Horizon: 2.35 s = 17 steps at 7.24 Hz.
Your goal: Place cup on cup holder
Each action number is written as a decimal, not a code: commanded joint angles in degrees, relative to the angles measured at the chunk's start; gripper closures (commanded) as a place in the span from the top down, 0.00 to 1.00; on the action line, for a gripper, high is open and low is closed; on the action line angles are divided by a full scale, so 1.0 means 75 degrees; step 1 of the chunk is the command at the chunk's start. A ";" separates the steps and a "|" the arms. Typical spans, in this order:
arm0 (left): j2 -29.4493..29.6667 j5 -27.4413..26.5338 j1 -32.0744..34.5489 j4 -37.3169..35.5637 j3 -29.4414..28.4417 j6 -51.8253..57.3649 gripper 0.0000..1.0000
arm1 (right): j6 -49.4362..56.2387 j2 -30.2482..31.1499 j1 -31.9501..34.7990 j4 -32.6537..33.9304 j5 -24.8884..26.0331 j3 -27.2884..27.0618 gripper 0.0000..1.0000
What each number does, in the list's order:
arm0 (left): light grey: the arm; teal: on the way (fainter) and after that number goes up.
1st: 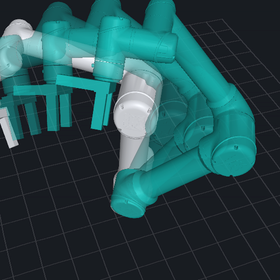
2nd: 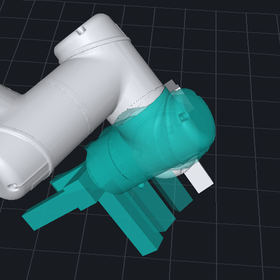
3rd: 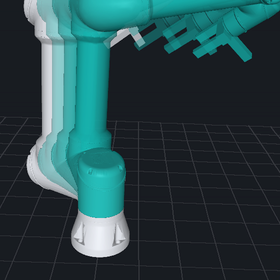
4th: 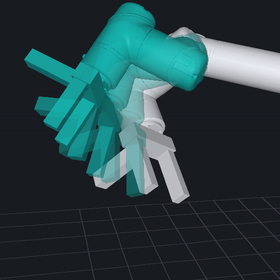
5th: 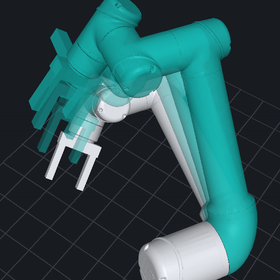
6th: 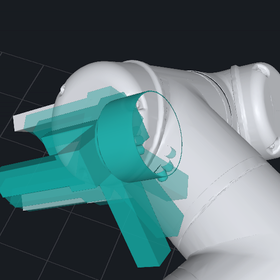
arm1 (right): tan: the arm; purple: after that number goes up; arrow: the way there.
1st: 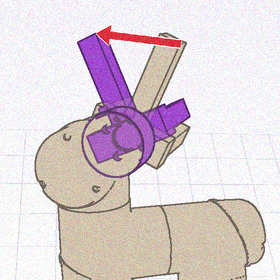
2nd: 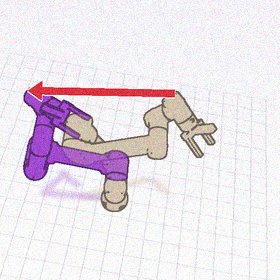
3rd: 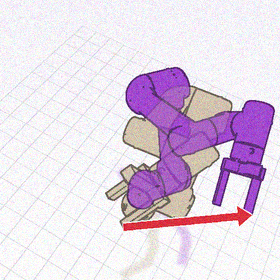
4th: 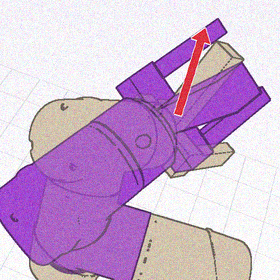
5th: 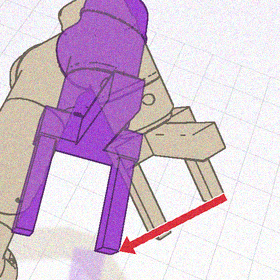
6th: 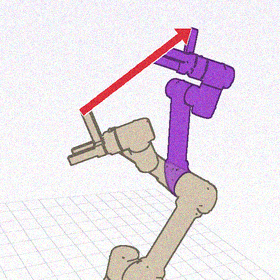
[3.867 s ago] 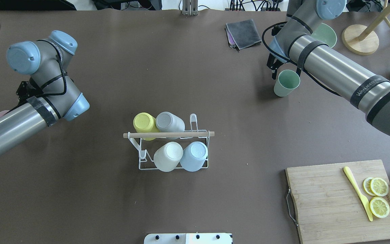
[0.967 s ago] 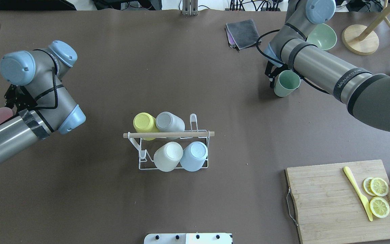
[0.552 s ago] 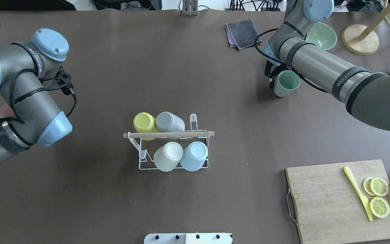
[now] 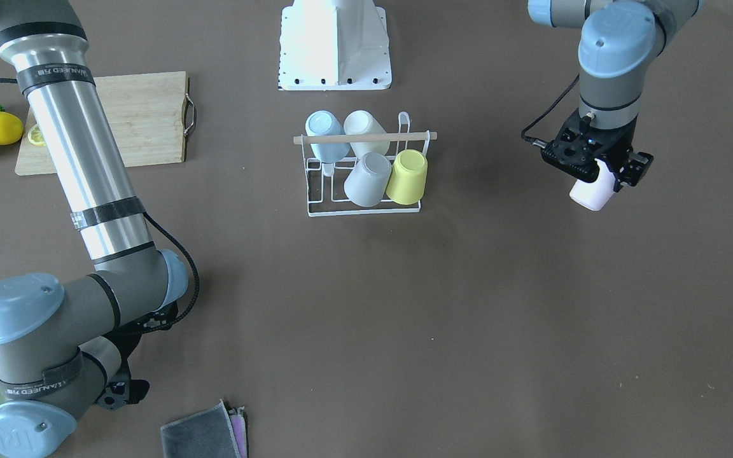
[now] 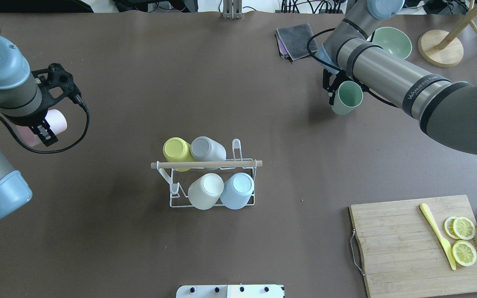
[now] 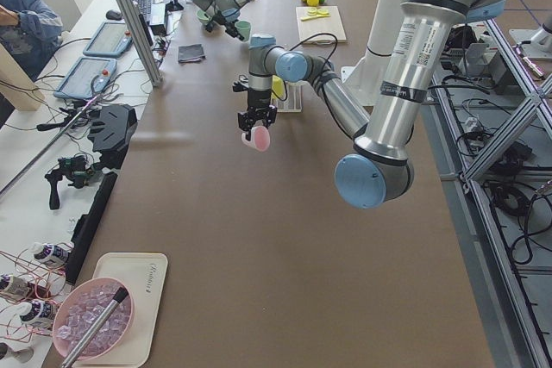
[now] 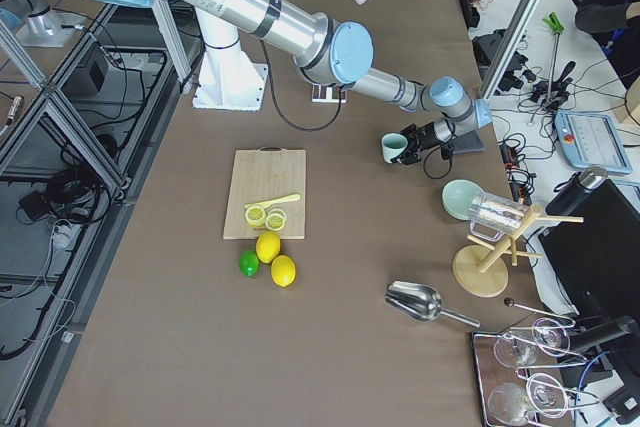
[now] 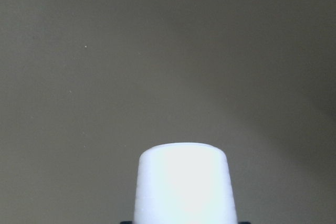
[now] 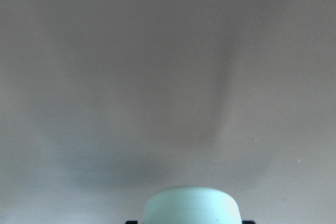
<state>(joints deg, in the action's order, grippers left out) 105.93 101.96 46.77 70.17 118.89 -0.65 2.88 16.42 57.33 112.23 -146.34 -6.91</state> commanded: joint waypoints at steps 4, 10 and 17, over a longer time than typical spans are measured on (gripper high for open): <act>-0.1961 -0.0841 0.0034 0.6056 0.1492 -0.2859 0.66 | -0.0089 -0.0677 0.0418 0.0598 0.0186 -0.1404 0.00; -0.1867 -0.4665 -0.1880 1.1076 0.0344 -0.3769 0.64 | -0.4828 0.1582 0.0033 -0.2894 0.0795 -0.6144 0.00; -0.1773 -0.9267 -0.5797 1.1245 0.0473 -0.3734 0.64 | -0.5740 0.4100 -0.0789 -0.7242 0.3829 -0.9811 0.00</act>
<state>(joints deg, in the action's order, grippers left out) 92.33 35.68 7.69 153.92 122.37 -28.69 -39.96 42.50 51.29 66.85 -119.97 -76.69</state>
